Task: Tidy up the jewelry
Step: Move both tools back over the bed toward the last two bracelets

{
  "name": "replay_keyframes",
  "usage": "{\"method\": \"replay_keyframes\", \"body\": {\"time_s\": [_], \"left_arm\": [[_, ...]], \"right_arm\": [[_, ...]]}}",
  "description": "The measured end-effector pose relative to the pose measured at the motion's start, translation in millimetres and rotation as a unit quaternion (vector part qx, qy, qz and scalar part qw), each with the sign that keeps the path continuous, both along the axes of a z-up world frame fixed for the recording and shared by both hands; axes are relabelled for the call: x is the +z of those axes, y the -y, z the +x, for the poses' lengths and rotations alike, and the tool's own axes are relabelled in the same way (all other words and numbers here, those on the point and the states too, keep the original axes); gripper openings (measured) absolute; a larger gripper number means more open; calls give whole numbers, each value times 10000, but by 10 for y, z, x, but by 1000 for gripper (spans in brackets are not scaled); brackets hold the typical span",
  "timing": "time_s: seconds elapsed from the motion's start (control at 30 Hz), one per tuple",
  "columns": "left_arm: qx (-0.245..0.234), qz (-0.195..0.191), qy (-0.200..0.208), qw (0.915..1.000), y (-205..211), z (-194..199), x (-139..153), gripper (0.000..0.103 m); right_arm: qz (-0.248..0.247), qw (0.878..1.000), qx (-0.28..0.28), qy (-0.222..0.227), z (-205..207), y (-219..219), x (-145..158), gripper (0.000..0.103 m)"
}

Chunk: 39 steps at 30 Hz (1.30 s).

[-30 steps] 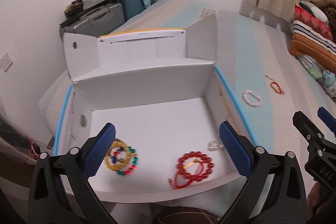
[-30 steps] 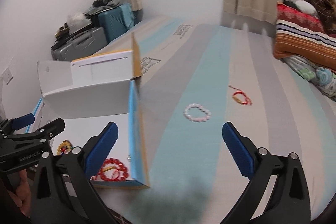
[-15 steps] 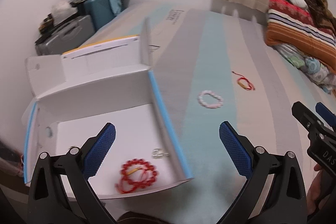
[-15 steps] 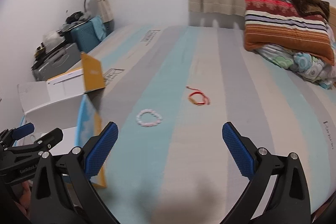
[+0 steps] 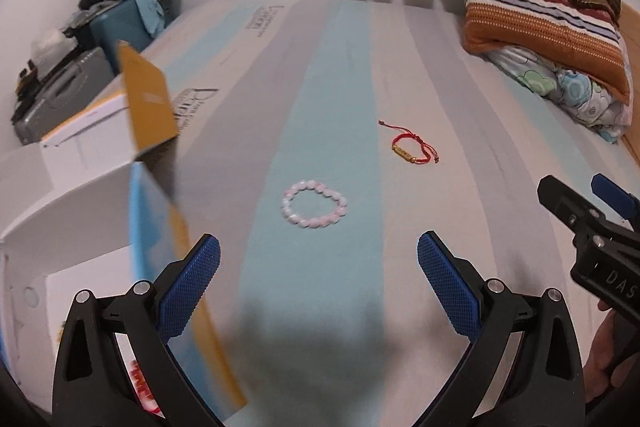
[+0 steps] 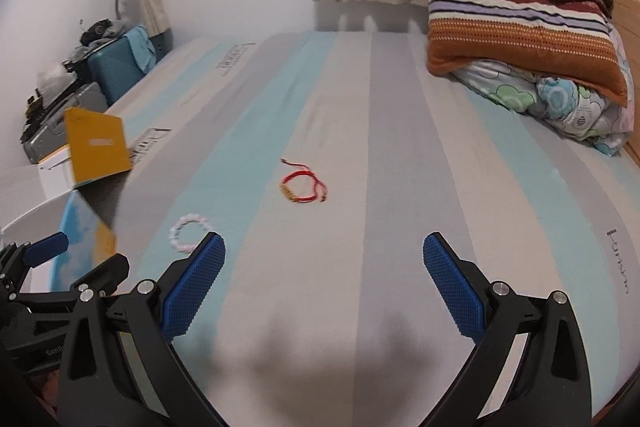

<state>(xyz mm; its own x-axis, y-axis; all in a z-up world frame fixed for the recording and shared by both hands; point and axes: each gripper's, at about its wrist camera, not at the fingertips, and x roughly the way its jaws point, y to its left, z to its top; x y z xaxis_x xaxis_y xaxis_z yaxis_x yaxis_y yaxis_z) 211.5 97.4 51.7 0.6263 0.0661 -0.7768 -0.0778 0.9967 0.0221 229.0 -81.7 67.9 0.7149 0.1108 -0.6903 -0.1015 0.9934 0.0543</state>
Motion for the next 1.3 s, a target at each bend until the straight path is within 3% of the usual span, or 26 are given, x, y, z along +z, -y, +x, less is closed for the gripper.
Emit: {"method": "replay_keyframes", "body": {"time_s": [0.47,0.67,0.83,0.97,1.03,1.2,1.3], "left_arm": [[95,63,-283,9995,-99,690,-749,97],[116,13,-290,9995,-163,844,-890,97],[140,-44,-331,9993,-189,896,-1018,97],[147,-167,-286,9993,-223,931,-1141,97],[198,-215,-452,9986,-245,989,-1218,97],[244,-187,-442,9985,-275,1040,-1294,97],[286,-156,-474,9983,-276,1057,-1337,94]], "right_arm": [[-437,9987,264,-77,745,-153,-729,95],[-620,9969,466,-161,1078,-376,-999,93],[-544,9955,524,-579,1402,-511,-1294,89],[-631,9945,538,-635,1553,-606,-1456,88],[-530,9947,504,-726,1623,-606,-1533,88],[-339,9959,350,-760,1750,-601,-1614,88],[-380,9958,310,-776,1803,-618,-1659,82]]}}
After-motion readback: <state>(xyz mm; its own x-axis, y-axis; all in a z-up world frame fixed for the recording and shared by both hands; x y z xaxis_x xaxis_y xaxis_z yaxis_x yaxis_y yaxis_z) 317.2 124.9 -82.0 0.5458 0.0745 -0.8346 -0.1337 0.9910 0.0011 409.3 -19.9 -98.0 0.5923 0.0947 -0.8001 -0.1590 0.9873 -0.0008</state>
